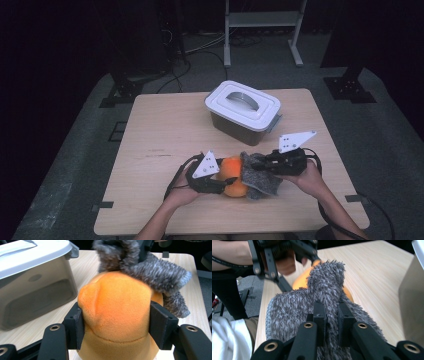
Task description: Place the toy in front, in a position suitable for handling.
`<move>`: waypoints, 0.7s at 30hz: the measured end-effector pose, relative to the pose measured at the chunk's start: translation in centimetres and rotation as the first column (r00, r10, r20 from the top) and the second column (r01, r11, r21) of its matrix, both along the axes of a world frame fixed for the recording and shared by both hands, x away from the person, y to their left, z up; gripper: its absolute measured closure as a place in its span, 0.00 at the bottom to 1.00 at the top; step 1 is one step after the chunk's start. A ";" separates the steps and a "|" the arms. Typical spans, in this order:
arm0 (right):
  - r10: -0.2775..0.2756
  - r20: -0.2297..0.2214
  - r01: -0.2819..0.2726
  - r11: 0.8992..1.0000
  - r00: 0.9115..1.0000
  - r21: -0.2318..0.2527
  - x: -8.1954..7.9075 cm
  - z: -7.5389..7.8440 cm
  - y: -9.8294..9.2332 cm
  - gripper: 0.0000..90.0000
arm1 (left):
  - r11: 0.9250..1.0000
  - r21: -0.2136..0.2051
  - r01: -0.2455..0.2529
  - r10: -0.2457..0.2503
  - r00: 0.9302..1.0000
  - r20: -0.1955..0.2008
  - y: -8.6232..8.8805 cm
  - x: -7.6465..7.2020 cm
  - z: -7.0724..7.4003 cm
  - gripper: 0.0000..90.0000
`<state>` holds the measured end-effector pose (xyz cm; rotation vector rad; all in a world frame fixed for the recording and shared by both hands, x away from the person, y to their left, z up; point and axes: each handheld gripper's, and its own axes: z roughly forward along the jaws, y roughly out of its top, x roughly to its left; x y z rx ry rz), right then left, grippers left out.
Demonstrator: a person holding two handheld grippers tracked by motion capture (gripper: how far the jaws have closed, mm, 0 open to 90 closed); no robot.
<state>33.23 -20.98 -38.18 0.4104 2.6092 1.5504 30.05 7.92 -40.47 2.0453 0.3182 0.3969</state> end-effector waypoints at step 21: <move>-0.002 0.006 0.001 1.000 1.000 0.003 0.2 0.8 0.7 0.89 | 1.000 0.016 0.012 -0.013 1.000 0.023 -0.1 -0.4 0.3 0.41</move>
